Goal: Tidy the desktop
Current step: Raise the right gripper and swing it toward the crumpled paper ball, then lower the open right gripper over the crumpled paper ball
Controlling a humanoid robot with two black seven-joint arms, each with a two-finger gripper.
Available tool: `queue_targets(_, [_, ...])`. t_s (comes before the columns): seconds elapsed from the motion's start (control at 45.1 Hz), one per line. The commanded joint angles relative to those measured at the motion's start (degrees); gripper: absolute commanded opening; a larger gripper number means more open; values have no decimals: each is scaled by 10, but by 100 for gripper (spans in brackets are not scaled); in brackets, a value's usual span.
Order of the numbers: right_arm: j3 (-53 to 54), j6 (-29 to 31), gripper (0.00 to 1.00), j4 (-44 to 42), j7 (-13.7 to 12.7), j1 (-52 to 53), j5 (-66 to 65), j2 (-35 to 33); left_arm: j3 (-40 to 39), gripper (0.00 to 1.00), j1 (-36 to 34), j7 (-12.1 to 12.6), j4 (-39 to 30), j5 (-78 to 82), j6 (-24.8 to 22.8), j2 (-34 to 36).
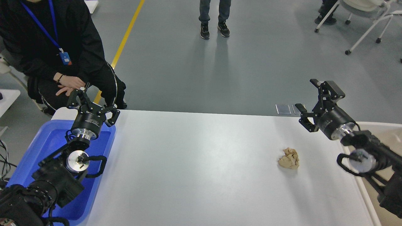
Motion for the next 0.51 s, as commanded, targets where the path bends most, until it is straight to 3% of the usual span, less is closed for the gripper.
queue_targets(0.0, [-196, 15, 100, 72, -65, 129, -33, -103, 0, 100, 0, 0, 0, 0, 1, 1])
queue_targets(0.177, [-250, 22, 100, 130, -197, 209, -119, -151, 0, 100, 0, 0, 0, 0, 0, 0])
queue_targets(0.31, [-252, 105, 100, 142, -306, 249, -246, -153, 0, 100, 0, 0, 0, 0, 0, 0])
queue_targets(0.399, [-268, 170, 100, 141, -353, 268, -309, -146, 0, 100, 0, 0, 0, 0, 0, 0])
queue_targets(0.488, [-317, 184, 100, 136, -388, 300, -354, -123, 0, 100, 0, 0, 0, 0, 0, 0])
